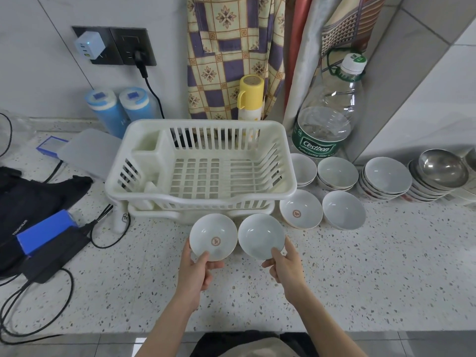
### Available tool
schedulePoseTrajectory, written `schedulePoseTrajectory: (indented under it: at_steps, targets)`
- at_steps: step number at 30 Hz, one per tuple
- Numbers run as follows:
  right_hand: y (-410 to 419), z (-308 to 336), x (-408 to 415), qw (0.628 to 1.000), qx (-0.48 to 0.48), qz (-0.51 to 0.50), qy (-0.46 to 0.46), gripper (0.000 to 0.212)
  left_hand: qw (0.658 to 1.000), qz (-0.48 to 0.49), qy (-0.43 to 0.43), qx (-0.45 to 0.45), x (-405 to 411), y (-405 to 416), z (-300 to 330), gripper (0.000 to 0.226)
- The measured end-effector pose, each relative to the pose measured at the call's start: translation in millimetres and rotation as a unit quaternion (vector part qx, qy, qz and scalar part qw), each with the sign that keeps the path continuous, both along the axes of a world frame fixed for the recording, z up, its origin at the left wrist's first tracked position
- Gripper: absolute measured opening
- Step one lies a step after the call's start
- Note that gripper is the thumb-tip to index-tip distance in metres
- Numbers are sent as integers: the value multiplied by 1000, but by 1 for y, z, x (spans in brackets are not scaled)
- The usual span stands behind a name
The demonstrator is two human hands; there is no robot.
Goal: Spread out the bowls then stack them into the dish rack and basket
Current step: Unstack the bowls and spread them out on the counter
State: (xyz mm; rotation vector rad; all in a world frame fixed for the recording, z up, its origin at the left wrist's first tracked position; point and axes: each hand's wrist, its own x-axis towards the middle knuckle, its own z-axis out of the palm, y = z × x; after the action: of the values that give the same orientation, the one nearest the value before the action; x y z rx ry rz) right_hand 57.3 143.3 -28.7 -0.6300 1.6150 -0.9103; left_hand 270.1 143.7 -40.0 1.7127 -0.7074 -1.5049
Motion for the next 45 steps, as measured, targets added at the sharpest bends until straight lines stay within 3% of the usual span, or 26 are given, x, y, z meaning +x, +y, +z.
schedulePoseTrajectory:
  at_steps: [11,15,18,21,25,28,30,34,38,41,45]
  targets:
    - [-3,4,-16,996,74,46,-14,57,1000,13,-14,4,-4,2,8,55]
    - [-3,15,-40,992,98,81,-1,49,988,26,-153,-4,-12,10,9,72]
    - [-7,27,-71,990,94,106,21,28,967,52,-245,-54,-23,16,16,42]
    - [-13,42,-104,985,85,149,33,27,977,107,-167,-77,-46,8,34,10]
    - [-23,59,-150,983,51,179,12,27,992,-24,-88,-92,-109,-10,55,22]
    - [-40,67,-187,995,24,99,20,22,986,-131,-62,-77,-169,-29,63,19]
    - [-57,70,-211,998,5,48,49,19,984,-149,-66,-72,-204,-49,62,20]
    - [-98,65,-240,993,3,3,121,22,994,-65,-81,-45,-253,-100,56,35]
    - [-134,52,-244,984,50,33,165,32,998,9,-61,-15,-275,-149,48,49]
    - [-153,38,-240,979,62,69,179,35,996,41,-81,2,-279,-174,41,51]
    - [-163,28,-236,981,70,38,179,36,993,69,-87,33,-279,-192,32,47]
